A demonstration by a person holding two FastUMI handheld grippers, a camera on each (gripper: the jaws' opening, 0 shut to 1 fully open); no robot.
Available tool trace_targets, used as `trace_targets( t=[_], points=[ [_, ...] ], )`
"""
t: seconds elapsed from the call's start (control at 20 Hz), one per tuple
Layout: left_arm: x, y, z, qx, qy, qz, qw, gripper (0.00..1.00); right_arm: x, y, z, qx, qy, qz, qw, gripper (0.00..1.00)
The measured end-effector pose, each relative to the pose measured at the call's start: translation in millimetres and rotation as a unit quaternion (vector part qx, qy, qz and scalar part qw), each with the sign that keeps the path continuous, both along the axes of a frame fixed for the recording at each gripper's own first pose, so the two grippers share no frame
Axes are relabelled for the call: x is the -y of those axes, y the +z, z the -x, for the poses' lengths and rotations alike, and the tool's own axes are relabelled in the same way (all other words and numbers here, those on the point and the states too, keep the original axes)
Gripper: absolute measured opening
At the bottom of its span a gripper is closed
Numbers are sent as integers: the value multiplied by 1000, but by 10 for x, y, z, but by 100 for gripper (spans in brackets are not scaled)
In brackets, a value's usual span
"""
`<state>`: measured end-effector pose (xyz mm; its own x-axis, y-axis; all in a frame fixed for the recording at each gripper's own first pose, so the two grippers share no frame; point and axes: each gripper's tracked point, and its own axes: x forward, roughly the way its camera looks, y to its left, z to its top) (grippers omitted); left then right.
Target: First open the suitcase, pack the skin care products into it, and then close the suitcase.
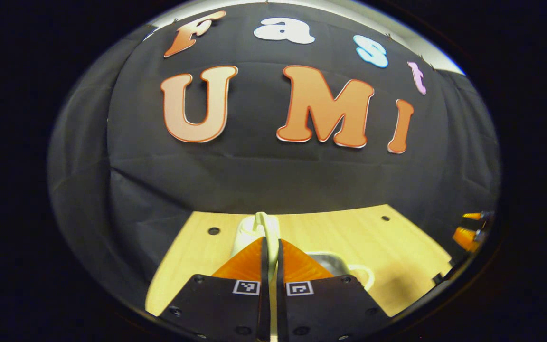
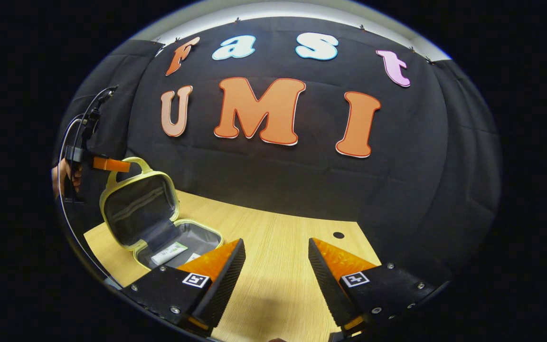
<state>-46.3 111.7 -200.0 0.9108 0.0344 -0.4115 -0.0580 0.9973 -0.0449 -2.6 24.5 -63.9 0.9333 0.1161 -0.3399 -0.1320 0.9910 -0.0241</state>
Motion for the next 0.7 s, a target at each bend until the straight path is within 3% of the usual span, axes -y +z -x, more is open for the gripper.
trace_targets(
  t=[0.55, 0.7],
  points=[
    [1365, -473, -112, -28, -63, 84, 994, 6, 76, -56, 68, 1, 23, -6, 1000, 87],
    [1696, -745, -83, -44, -67, 140, 987, 6, 155, -132, 133, -6, 28, -10, 1000, 87]
  ],
)
